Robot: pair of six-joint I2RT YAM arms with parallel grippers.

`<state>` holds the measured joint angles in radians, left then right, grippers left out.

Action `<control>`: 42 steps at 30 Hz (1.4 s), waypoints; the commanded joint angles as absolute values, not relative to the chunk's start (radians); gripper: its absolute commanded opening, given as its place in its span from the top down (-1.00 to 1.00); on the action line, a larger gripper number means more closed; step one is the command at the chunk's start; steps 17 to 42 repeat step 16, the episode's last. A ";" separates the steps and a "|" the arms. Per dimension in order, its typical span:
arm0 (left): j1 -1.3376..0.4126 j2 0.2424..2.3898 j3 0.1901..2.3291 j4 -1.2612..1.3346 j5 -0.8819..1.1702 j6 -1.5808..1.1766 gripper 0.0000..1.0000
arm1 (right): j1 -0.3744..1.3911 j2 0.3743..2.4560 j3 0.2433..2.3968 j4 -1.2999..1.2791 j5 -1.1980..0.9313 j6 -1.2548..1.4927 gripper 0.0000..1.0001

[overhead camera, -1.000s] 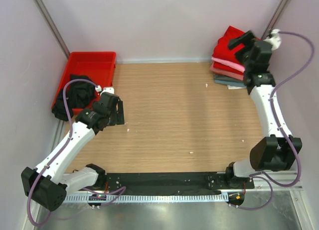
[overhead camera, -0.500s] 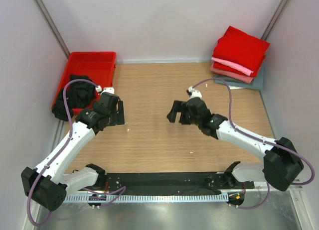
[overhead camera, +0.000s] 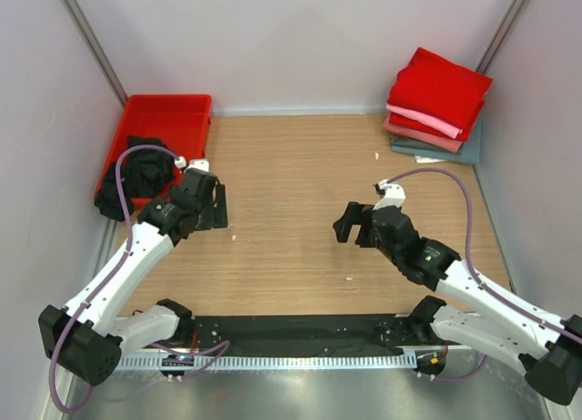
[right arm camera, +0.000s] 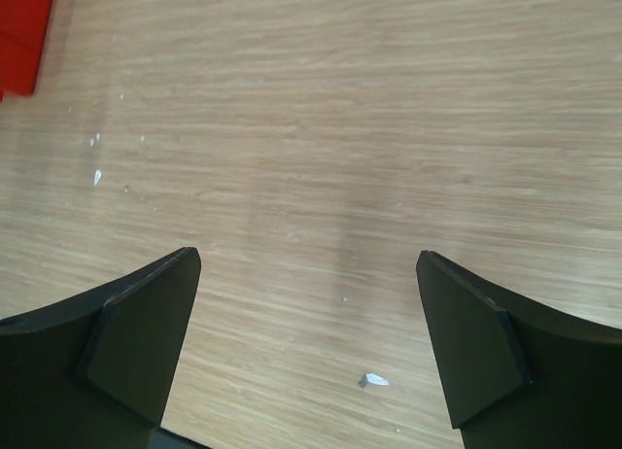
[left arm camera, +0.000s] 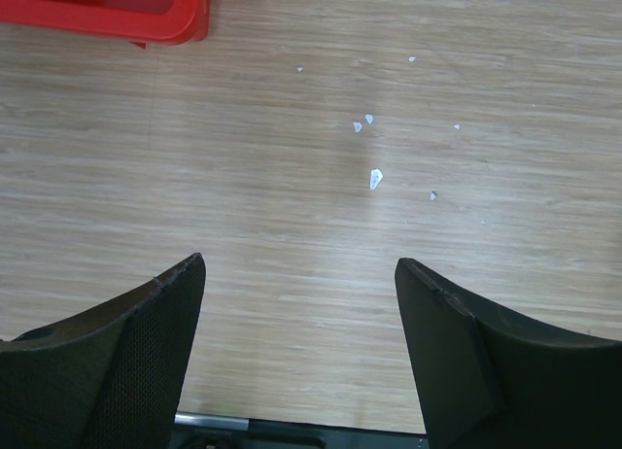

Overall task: Fold and stack the t-shirts
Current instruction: Reset both grippers

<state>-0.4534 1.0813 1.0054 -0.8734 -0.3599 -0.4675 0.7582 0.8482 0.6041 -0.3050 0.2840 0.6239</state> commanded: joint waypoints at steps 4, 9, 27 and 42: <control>-0.456 1.066 1.028 -0.870 -0.350 -0.468 -0.61 | 0.762 0.703 0.695 -0.443 0.532 0.575 -1.00; -0.456 1.072 1.026 -0.870 -0.354 -0.468 -0.60 | 0.762 0.658 0.673 -0.428 0.543 0.583 -0.99; -0.456 1.091 1.029 -0.876 -0.364 -0.468 -0.61 | 0.762 0.647 0.643 -0.399 0.532 0.595 -1.00; -0.456 1.091 1.029 -0.876 -0.364 -0.468 -0.61 | 0.762 0.647 0.643 -0.399 0.532 0.595 -1.00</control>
